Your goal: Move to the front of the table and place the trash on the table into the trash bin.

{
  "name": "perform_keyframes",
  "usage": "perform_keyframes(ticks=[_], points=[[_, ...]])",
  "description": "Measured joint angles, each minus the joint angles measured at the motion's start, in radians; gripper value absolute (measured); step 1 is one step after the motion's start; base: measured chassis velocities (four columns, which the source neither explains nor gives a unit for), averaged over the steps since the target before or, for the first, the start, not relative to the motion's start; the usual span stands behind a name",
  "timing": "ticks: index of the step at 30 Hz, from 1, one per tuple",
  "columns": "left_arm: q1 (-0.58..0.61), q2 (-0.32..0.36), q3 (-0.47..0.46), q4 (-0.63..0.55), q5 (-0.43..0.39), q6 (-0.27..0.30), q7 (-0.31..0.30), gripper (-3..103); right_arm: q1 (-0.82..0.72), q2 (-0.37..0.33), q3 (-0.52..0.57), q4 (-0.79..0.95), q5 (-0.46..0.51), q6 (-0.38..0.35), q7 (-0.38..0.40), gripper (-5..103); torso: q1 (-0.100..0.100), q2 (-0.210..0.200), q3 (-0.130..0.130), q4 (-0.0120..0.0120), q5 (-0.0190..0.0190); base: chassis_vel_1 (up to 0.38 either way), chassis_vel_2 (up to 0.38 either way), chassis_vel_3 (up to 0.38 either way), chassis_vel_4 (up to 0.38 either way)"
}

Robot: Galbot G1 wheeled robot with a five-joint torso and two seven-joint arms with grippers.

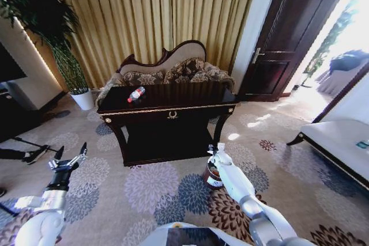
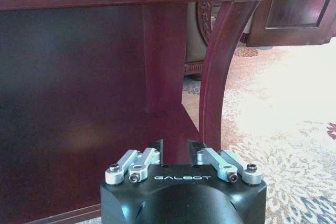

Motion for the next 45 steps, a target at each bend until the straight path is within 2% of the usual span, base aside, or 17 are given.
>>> perform_keyframes(ticks=[2, 5, 6, 7, 10, 11, 13, 15, 17, 18, 21, 22, 25, 28, 29, 40, 45], points=[[0.000, 0.000, 0.000, 0.000, 0.000, 0.000, 0.000, 100, 0.000, 0.000, 0.000, 0.001, 0.000, 0.000, 0.000, 26, 0.000, 0.000, 0.000, 0.0000, 0.0000, 0.000, 0.000, 0.000, 0.000], [0.002, -0.001, 0.000, 0.001, 0.000, -0.002, 0.000, 100, -0.004, 0.002, 0.000, 0.009, 0.005, -0.005, 0.000, 11, 0.000, 0.000, 0.000, 0.0000, -0.0001, 0.000, 0.000, 0.000, 0.000], [0.002, -0.001, -0.001, 0.001, 0.000, -0.003, 0.000, 100, -0.004, 0.003, 0.000, 0.010, 0.009, -0.006, 0.001, 16, 0.000, 0.000, 0.000, 0.0000, 0.0000, 0.000, 0.000, 0.000, 0.000], [0.002, -0.001, -0.001, 0.001, 0.000, -0.003, 0.000, 100, -0.004, 0.003, 0.000, 0.010, 0.009, -0.006, 0.001, 16, 0.000, 0.000, 0.000, 0.0000, 0.0000, 0.000, 0.000, 0.000, 0.000], [0.002, 0.001, -0.001, 0.001, -0.001, -0.004, 0.001, 100, -0.004, 0.005, -0.001, 0.010, 0.011, -0.006, 0.005, 33, 0.000, 0.000, 0.000, 0.0000, 0.0000, 0.000, 0.000, 0.000, 0.000], [0.002, 0.001, -0.001, 0.001, -0.001, -0.004, 0.001, 100, -0.004, 0.005, -0.001, 0.010, 0.011, -0.006, 0.005, 33, 0.000, 0.000, 0.000, 0.0000, 0.0000, 0.000, 0.000, 0.000, 0.000], [0.000, 0.003, -0.001, 0.001, -0.001, -0.004, 0.000, 100, -0.003, 0.005, -0.002, 0.010, 0.012, -0.006, 0.007, 43, 0.000, 0.000, 0.000, 0.0000, 0.0000, 0.000, 0.000, 0.000, 0.000], [0.000, 0.003, 0.000, 0.002, -0.001, -0.004, 0.001, 100, -0.002, 0.005, -0.002, 0.010, 0.012, -0.006, 0.008, 43, 0.000, 0.000, 0.000, 0.0000, 0.0000, 0.000, 0.000, 0.000, 0.000], [-0.002, 0.005, 0.000, 0.003, -0.001, -0.004, 0.001, 100, 0.000, 0.003, -0.004, 0.010, 0.013, -0.006, 0.008, 54, 0.000, 0.000, 0.000, 0.0000, 0.0000, 0.000, 0.000, 0.000, 0.000], [-0.002, 0.005, 0.000, 0.003, -0.001, -0.004, 0.001, 100, 0.000, 0.003, -0.004, 0.010, 0.013, -0.006, 0.008, 54, 0.000, 0.000, 0.000, 0.0000, 0.0000, 0.000, 0.000, 0.000, 0.000], [-0.004, 0.007, 0.001, 0.004, -0.003, -0.004, 0.001, 100, 0.005, 0.002, -0.004, 0.011, 0.016, -0.004, 0.012, 71, 0.000, 0.000, 0.000, 0.0000, 0.0000, 0.000, 0.000, 0.000, 0.000], [-0.004, 0.007, 0.001, 0.004, -0.003, -0.004, 0.001, 100, 0.005, 0.002, -0.004, 0.011, 0.016, -0.004, 0.012, 71, 0.000, 0.000, 0.000, 0.0000, 0.0000, 0.000, 0.000, 0.000, 0.000], [-0.005, 0.008, 0.000, 0.007, -0.006, -0.004, 0.001, 100, 0.003, 0.002, -0.002, 0.028, 0.042, 0.047, 0.012, 86, 0.000, 0.000, 0.000, 0.0000, 0.0000, 0.000, 0.000, 0.000, 0.000], [-0.005, 0.009, 0.000, 0.008, -0.007, -0.004, 0.001, 100, 0.001, 0.002, 0.000, 0.035, 0.048, 0.058, 0.012, 86, 0.000, 0.000, 0.000, 0.0001, 0.0000, 0.000, 0.000, 0.000, 0.000], [-0.005, 0.009, -0.001, 0.010, -0.010, -0.004, 0.000, 100, -0.009, -0.001, 0.007, 0.066, 0.063, 0.089, 0.012, 96, 0.000, 0.000, 0.000, 0.0001, 0.0001, 0.000, 0.000, 0.000, 0.000], [-0.021, 0.008, 0.003, 0.023, -0.010, -0.004, -0.001, 100, -0.083, -0.043, 0.073, 0.441, 0.229, 0.100, 0.004, 100, 0.000, 0.000, 0.000, -0.0002, 0.0000, 0.000, 0.000, 0.000, 0.000], [-0.034, 0.007, 0.003, 0.018, -0.015, 0.006, -0.014, 100, -0.129, -0.048, 0.067, 0.696, 0.283, 0.101, -0.005, 100, 0.000, 0.000, 0.000, 0.0001, -0.0003, 0.000, 0.000, 0.000, 0.000]])
